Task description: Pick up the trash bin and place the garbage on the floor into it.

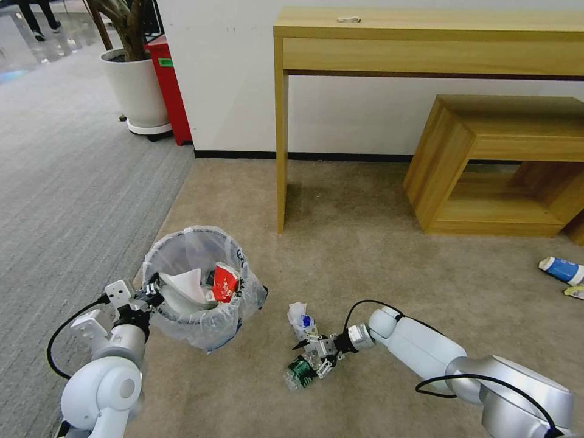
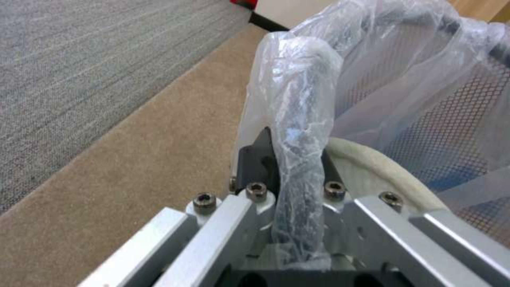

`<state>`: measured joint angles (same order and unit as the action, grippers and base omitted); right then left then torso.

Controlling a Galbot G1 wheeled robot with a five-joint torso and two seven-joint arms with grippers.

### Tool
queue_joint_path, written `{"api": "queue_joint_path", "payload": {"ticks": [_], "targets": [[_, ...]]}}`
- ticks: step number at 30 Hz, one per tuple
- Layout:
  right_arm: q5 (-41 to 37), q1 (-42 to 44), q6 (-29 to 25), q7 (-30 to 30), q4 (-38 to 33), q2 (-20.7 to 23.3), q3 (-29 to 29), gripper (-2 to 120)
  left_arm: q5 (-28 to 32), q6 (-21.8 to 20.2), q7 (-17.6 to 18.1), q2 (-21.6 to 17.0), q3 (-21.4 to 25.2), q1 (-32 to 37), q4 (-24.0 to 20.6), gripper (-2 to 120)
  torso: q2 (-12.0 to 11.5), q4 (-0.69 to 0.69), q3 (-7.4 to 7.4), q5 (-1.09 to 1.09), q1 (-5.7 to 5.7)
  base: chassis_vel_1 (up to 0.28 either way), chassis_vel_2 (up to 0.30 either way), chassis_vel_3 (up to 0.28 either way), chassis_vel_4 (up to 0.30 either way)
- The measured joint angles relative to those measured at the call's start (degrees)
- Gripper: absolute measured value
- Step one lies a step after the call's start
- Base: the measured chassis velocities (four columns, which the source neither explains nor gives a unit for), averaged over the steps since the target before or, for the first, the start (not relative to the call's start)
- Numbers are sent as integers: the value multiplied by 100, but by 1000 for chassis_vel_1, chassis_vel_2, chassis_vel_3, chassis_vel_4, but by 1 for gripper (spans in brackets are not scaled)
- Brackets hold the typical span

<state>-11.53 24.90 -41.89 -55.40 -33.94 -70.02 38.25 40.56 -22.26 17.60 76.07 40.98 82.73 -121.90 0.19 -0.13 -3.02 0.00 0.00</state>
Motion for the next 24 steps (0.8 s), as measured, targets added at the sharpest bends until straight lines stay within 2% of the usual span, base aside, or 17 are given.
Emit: {"api": "queue_joint_path", "payload": {"ticks": [7,8,9,14,17,19,20,23,24], "targets": [[-39,78,0,-39,13,44,-11,74,10,-5,7,-6,20,15,-24,2,0,0,0,-1,0,0,0,0,0],[-50,118,0,-61,14,60,-22,67,10,-6,9,-7,22,20,-25,2,0,0,0,0,0,0,0,0,0],[-52,142,-1,-68,11,69,-39,66,9,-6,10,-3,19,23,-26,2,0,0,0,0,0,0,0,0,0],[-52,190,-2,-101,-8,126,-85,64,-5,-6,10,25,-9,26,-26,2,0,0,0,0,0,0,0,0,0],[-69,214,-11,-124,-7,153,-108,52,-7,-6,10,33,-16,28,-29,2,0,0,1,0,0,0,0,0,0],[-70,216,-12,-125,-5,154,-109,52,-7,-6,10,34,-17,29,-29,2,0,0,1,0,0,0,0,0,0],[-71,220,-19,-129,0,151,-112,43,-7,-5,10,38,-20,30,-32,2,0,0,1,-1,0,0,0,0,0],[-76,224,-28,-133,13,144,-114,37,-3,-6,10,42,-26,35,-37,2,0,0,0,0,0,0,0,0,0],[-76,226,-31,-133,19,137,-115,30,-2,-6,10,45,-29,37,-39,2,0,0,0,0,0,0,0,0,0]]}}
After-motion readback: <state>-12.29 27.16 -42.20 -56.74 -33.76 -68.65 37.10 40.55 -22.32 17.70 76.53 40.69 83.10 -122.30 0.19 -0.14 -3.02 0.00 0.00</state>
